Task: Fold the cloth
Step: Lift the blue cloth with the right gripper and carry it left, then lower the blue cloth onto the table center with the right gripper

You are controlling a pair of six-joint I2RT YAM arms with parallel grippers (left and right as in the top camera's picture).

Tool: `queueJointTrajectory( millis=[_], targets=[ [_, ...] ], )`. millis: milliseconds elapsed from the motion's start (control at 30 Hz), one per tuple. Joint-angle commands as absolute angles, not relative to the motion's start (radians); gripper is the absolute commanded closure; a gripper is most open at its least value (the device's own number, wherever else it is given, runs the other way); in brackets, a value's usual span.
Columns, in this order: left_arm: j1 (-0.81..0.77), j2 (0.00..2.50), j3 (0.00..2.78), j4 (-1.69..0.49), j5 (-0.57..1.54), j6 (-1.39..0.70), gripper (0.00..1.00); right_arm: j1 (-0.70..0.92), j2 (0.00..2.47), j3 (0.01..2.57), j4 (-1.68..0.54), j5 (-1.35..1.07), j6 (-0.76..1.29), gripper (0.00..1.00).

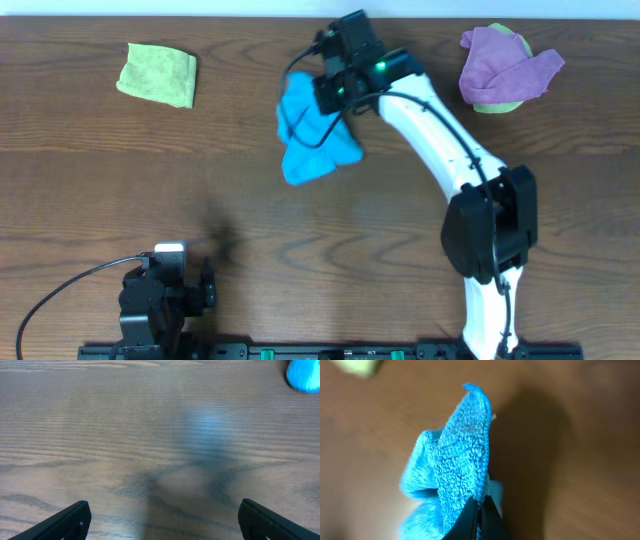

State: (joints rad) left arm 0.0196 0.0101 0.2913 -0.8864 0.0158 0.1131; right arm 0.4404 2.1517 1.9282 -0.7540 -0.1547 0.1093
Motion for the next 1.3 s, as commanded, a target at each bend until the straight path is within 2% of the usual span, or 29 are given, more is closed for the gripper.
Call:
queueJointTrajectory(
  millis=[0, 33, 67, 100, 133, 200, 233, 467, 667, 767, 1033, 1267],
  targets=[
    [0.026, 0.004, 0.282, -0.945, 0.034, 0.134, 0.05, 0.397, 2.160, 1.932, -0.686, -0.001, 0.096, 0.99],
    [0.026, 0.004, 0.282, -0.945, 0.034, 0.134, 0.05, 0.386, 2.163, 1.932, -0.658, 0.031, 0.097, 0.93],
    [0.026, 0.004, 0.282, -0.945, 0.035, 0.134, 0.05, 0.378, 2.169, 1.932, -0.635, 0.061, 0.098, 0.78],
    [0.026, 0.004, 0.282, -0.945, 0.035, 0.134, 0.05, 0.370, 2.173, 1.932, -0.610, 0.097, 0.100, 0.48],
    [0.026, 0.004, 0.282, -0.945, 0.034, 0.134, 0.05, 0.363, 2.179, 1.932, -0.592, 0.124, 0.100, 0.26],
    [0.026, 0.004, 0.282, -0.945, 0.035, 0.134, 0.05, 0.353, 2.180, 1.932, -0.585, 0.163, 0.101, 0.13],
    [0.026, 0.004, 0.282, -0.945, 0.035, 0.134, 0.05, 0.352, 2.180, 1.932, -0.586, 0.189, 0.101, 0.02],
    [0.026, 0.004, 0.282, -0.945, 0.034, 0.134, 0.05, 0.350, 2.154, 1.933, -0.696, 0.269, 0.200, 0.01],
    [0.026, 0.004, 0.282, -0.945, 0.034, 0.134, 0.05, 0.308, 2.137, 1.933, -0.957, 0.048, 0.458, 0.01],
    [0.026, 0.004, 0.282, -0.945, 0.035, 0.134, 0.05, 0.273, 2.138, 1.932, -1.032, -0.053, 0.484, 0.01],
    [0.026, 0.004, 0.282, -0.945, 0.034, 0.135, 0.05, 0.220, 2.147, 1.897, -1.032, -0.165, 0.429, 0.19],
    [0.026, 0.004, 0.282, -0.941, 0.035, 0.134, 0.05, 0.208, 2.149, 1.721, -0.851, -0.271, 0.430, 0.22]
  ],
)
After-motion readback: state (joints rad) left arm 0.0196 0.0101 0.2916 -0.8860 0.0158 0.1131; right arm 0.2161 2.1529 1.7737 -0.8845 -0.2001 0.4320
